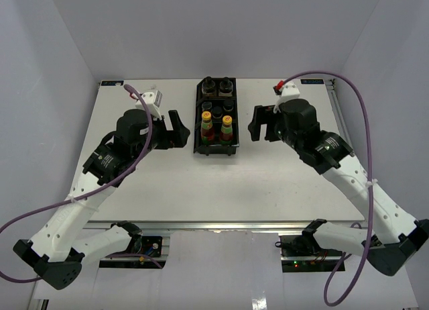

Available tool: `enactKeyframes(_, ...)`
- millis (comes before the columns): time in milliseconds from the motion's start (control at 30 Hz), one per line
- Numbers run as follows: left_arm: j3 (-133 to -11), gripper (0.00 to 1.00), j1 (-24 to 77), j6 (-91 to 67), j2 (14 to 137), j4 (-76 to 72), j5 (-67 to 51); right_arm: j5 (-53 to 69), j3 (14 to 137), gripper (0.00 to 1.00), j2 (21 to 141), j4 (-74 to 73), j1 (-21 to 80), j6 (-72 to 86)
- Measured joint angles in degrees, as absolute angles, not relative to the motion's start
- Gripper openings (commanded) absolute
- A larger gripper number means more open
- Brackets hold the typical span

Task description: Organize the condiment bottles

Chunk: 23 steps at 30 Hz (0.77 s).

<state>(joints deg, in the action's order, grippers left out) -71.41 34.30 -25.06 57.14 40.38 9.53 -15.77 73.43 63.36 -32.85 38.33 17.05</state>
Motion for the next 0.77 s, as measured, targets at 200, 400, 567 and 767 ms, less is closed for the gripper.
enactKeyframes(200,-68.71,0.98,34.3,-25.01,54.16,40.37,8.04,-16.14,68.15,0.9,55.96,-33.21,38.33,18.29)
enactKeyframes(400,-68.73,0.98,34.3,-24.95,54.53,40.82,7.42,-16.08,68.05,0.9,55.77,-32.95,38.33,18.78)
enactKeyframes(567,-68.73,0.98,34.3,-24.93,54.57,40.97,7.31,-15.73,68.01,0.9,56.16,-32.91,38.33,18.87)
enactKeyframes(767,-68.73,0.98,34.3,-24.95,54.59,41.15,7.31,-15.72,68.01,0.9,56.46,-32.91,38.33,18.71)
